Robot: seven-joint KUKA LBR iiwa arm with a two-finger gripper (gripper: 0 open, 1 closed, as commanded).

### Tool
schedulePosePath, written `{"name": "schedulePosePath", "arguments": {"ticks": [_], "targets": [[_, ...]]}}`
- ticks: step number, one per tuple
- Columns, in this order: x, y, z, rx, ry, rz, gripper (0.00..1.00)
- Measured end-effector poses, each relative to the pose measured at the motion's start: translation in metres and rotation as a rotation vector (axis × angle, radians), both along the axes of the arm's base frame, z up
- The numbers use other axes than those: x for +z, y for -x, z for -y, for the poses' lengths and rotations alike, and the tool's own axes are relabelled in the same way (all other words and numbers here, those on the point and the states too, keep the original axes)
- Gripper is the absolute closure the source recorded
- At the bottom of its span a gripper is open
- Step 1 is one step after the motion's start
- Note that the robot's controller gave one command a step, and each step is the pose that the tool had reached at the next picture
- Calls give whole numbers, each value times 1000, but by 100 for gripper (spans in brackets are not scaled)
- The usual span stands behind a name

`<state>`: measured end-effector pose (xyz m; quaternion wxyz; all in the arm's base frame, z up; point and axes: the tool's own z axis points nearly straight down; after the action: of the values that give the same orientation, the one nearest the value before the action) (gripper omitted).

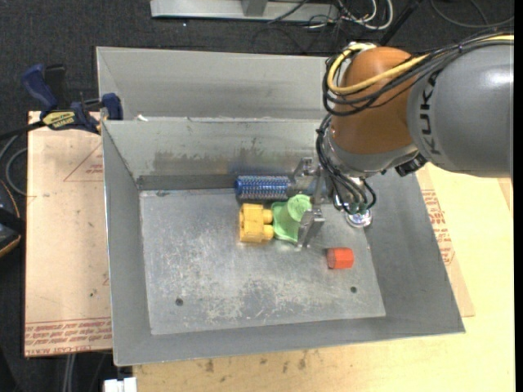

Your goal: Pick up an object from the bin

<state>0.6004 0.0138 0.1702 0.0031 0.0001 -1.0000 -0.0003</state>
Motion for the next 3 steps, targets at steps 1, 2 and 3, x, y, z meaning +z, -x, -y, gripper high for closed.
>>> {"name": "schedulePosePath", "arguments": {"ticks": [1,2,3], "targets": [[-83,-36,-59,-12,-2,3,0],[-94,-32,-44,-134,-12,5,0],[-94,-27,-43,-311,-11,7,0]]}}
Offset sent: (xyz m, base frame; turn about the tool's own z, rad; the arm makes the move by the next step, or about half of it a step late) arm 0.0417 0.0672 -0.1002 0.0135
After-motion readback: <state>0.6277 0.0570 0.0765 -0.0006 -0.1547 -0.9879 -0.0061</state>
